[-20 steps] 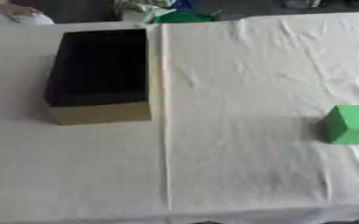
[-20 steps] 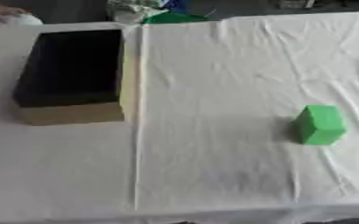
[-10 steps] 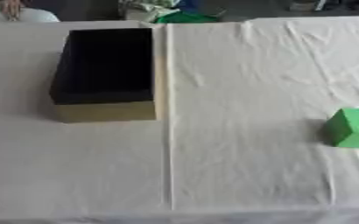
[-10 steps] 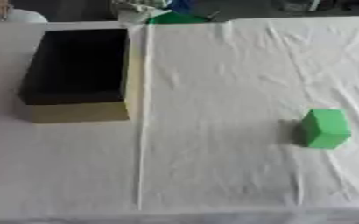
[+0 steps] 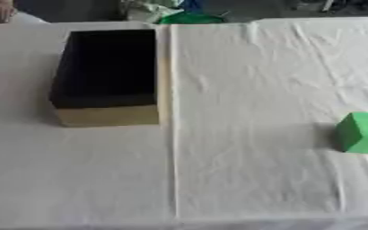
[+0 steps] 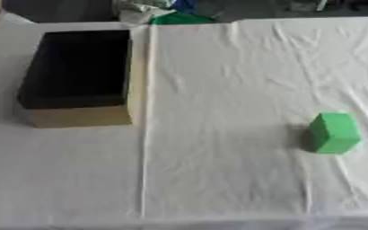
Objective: Pick up objects on the table and place them in the box.
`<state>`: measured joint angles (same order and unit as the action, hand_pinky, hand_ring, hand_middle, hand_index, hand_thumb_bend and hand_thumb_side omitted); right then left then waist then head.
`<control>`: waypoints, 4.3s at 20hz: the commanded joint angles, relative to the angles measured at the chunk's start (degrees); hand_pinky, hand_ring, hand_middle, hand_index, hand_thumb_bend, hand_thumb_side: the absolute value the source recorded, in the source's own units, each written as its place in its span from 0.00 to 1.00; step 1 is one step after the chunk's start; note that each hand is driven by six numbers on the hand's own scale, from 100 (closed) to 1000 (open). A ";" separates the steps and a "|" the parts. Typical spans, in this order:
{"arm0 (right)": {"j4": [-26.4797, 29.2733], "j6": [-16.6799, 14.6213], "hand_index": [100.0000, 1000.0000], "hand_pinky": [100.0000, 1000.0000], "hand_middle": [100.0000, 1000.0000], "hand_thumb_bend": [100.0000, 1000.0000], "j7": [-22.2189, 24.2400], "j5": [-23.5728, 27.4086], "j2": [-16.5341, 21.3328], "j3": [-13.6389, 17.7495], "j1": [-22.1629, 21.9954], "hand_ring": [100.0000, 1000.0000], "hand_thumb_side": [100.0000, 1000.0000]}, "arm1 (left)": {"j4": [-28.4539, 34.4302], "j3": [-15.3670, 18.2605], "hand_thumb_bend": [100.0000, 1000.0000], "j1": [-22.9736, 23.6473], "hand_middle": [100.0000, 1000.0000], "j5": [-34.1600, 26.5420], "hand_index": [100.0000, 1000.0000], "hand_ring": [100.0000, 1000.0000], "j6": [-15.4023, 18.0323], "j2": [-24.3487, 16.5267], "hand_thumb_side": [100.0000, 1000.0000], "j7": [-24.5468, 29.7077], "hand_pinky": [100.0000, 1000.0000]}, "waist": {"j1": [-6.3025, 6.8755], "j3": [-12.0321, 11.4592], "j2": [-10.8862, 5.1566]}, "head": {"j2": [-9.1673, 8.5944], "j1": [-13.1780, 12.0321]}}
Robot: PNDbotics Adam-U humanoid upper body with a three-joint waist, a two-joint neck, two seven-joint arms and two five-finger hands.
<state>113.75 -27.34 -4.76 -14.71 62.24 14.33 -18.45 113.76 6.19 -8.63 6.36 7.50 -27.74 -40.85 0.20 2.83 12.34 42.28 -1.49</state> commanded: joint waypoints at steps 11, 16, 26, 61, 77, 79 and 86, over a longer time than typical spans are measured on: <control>0.84 0.24 0.94 0.90 0.88 0.00 8.86 -11.17 5.54 -4.58 1.41 0.93 1.00 | 0.83 0.32 0.47 -0.58 0.72 0.02 0.78 0.67 -0.28 -2.24 1.00 0.61 0.61 | 0.09 0.06 -0.34 | -0.97 1.20; 0.84 -0.47 0.94 0.90 0.88 0.00 10.33 -15.37 6.52 -7.86 1.03 0.93 1.00 | 0.83 0.12 0.47 -0.77 0.72 -0.12 0.78 0.67 -0.26 -2.32 1.00 0.86 0.61 | 0.02 -0.12 -0.29 | -1.13 1.13; 0.84 0.35 0.94 0.89 0.88 0.00 8.43 -23.77 6.24 -14.46 1.60 0.93 1.00 | 0.83 -0.41 0.47 -1.47 0.72 -0.63 0.78 0.67 -0.21 -2.27 1.00 1.52 0.61 | 0.23 -0.56 0.11 | -1.44 1.34; 0.84 13.52 0.93 0.93 0.86 0.50 8.39 -21.52 7.02 -12.38 11.23 0.96 1.00 | 0.83 -1.18 0.46 -2.16 0.72 -1.92 0.78 0.67 -0.41 -1.46 1.00 2.51 0.60 | 0.18 -0.97 1.29 | -1.85 2.85; 0.84 20.96 0.99 0.93 0.89 0.38 21.89 -7.61 7.93 -11.92 16.72 0.96 0.89 | 0.83 -1.59 0.45 -2.37 0.72 -2.57 0.77 0.67 -0.56 -1.08 1.00 3.08 0.60 | 0.54 -1.79 1.98 | -2.70 3.83; 0.84 21.21 1.00 0.94 0.89 0.38 24.02 -6.88 7.91 -11.96 16.72 0.97 0.88 | 0.83 -1.57 0.45 -2.46 0.72 -2.57 0.77 0.67 -0.52 -1.02 1.00 3.08 0.60 | 0.59 -1.96 2.12 | -2.74 3.96; 0.62 23.59 1.00 0.94 0.89 0.41 27.33 -8.00 7.46 -10.85 17.10 0.97 0.88 | 0.83 -1.63 0.45 -2.59 0.72 -2.65 0.77 0.67 -0.48 -0.84 1.00 3.11 0.60 | 0.69 -2.27 2.68 | -2.98 4.08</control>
<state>113.76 -4.36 22.30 -22.41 67.88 2.19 -1.95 113.76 4.37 -10.64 3.76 6.93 -27.62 -37.95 0.98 0.61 15.73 39.92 2.46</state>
